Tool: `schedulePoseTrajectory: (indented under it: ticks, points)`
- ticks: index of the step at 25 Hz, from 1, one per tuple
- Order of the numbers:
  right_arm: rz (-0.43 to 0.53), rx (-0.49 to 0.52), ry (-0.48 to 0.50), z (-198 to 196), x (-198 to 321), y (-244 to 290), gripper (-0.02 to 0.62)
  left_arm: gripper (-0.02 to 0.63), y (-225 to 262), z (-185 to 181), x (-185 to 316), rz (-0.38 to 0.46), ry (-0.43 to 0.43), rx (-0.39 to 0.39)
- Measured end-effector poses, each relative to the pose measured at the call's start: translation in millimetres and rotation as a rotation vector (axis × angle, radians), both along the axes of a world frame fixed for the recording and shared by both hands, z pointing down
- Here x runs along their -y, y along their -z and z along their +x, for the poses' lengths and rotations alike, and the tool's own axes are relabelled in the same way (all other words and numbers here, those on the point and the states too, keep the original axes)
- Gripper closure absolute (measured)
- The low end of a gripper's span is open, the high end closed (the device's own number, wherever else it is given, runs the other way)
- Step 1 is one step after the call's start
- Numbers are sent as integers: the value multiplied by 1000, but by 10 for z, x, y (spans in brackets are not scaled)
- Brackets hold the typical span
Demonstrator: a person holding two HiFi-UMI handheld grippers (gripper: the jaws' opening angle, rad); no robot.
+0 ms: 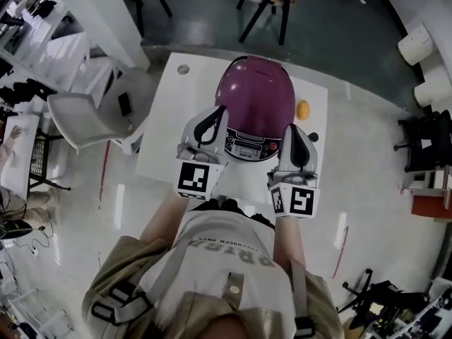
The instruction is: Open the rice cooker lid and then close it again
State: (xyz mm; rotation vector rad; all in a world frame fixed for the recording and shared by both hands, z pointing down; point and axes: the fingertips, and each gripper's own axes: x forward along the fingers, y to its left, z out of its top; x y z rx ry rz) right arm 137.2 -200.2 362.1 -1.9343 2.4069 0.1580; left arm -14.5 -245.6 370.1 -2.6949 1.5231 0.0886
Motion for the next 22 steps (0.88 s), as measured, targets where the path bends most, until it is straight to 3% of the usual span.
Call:
schedulePoseTrajectory:
  ticks: [15, 22]
  points:
    - [66, -29, -27, -66, -97, 187, 594, 597, 245, -61, -95, 95, 28, -5]
    - [87, -30, -33, -48, -84, 236, 594, 597, 250, -56, -84, 92, 24, -10]
